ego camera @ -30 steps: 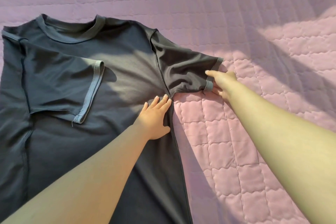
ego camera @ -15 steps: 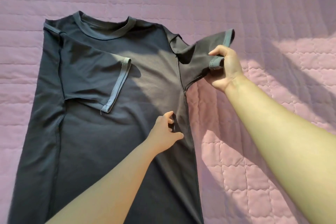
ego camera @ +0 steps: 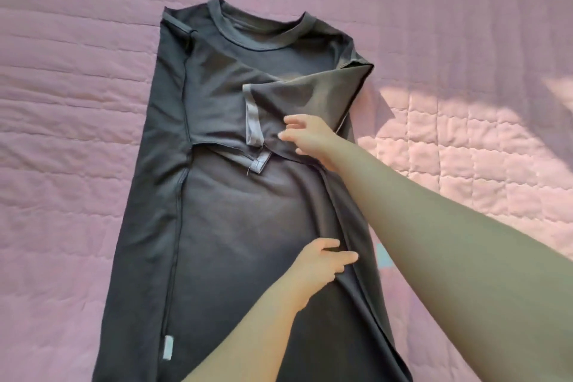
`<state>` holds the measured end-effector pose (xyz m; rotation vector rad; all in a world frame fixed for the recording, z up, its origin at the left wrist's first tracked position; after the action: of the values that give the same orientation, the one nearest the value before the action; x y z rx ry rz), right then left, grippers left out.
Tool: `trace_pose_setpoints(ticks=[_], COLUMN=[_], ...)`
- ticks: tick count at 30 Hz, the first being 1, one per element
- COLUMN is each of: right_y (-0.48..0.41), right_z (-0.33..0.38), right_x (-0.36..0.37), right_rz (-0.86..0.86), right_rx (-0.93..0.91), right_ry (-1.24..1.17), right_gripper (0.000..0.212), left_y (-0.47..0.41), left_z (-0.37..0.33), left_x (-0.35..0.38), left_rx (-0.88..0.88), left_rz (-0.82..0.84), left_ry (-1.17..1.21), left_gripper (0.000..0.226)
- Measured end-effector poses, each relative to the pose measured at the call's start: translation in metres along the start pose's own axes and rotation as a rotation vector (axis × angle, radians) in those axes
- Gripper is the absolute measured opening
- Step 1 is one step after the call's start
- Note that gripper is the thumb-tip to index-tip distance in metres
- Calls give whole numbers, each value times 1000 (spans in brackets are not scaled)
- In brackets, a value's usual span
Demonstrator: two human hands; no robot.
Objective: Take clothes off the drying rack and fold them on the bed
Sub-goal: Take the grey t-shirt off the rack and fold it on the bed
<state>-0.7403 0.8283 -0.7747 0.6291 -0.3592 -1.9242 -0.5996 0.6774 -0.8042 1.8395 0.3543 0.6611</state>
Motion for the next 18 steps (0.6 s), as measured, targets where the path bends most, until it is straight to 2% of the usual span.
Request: trace_pose_setpoints(ticks=[2,5,8,10,12,14,18], right_y=[10,33,59,77,88,104,128], right_z=[-14,-35,-63,-83,-94,-105,-112], right_x=[-12,-39,-44,-38,-35,-34,-31], right_rz=[-63,-164,-81,5,2,-61,-135], right_rx=[-17,-13,103,154,126,75,26], right_ry=[4,89,200,288,433,597,745], right_gripper=[33,24,17,8,14,18,18], left_y=[0,4,8,8,9,9,3], left_z=[10,27,44,55,60,71,78], left_x=[3,18,35,48,58,71,78], left_rx=[-10,-44,-67,-69,-67,-69,-37], left_rz=[6,44,74,94,92,81,8], left_ry=[-10,-46,-67,-70,-73,-77,-75], left_gripper=[57,59,55,34,14,14,15])
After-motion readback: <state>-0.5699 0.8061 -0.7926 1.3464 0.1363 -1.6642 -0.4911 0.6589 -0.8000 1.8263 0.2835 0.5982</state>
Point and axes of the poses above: each hand's wrist, its own y-axis away from the middle knuckle, its own x-axis out of the palm, z = x × y, the point moved 5 cm from there along -y, towards the middle knuckle, and after that the axes turned 11 degrees about -x, right-handed, at the moved point
